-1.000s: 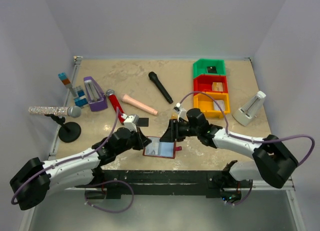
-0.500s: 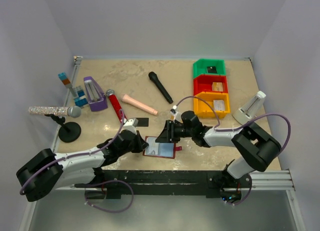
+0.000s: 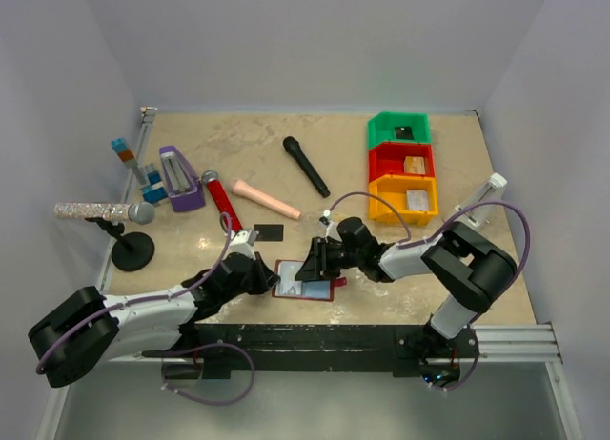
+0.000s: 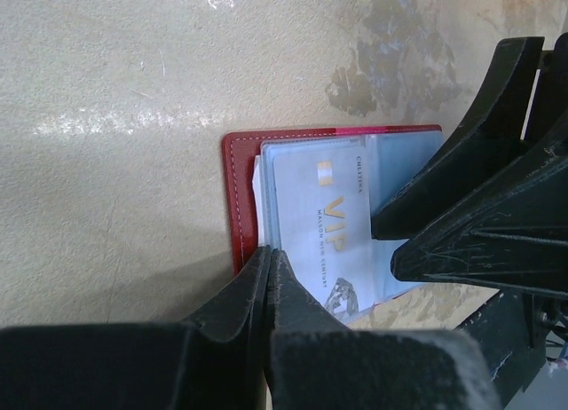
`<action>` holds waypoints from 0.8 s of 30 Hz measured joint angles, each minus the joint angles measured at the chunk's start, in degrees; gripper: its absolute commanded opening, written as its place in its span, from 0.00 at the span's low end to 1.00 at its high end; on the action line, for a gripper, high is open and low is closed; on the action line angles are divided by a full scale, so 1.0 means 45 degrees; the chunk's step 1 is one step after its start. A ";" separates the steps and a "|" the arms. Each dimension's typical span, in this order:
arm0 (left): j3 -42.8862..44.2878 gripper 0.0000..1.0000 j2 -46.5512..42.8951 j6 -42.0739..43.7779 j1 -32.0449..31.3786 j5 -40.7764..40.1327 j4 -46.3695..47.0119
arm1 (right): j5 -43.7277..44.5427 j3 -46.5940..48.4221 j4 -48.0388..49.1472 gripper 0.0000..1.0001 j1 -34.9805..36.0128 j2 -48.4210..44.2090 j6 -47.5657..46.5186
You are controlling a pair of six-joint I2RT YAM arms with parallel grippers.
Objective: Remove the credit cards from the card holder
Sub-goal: Remove the credit card from the card holder.
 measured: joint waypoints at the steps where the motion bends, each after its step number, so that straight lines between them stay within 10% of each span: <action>1: -0.0029 0.00 -0.0019 -0.0019 0.0000 -0.0005 0.0015 | 0.0000 0.0000 0.0053 0.43 0.0000 0.0015 0.0010; 24: -0.0554 0.00 -0.0049 -0.0393 0.0005 -0.0107 0.0908 | -0.0525 0.0000 0.1078 0.43 -0.0034 0.0743 0.0529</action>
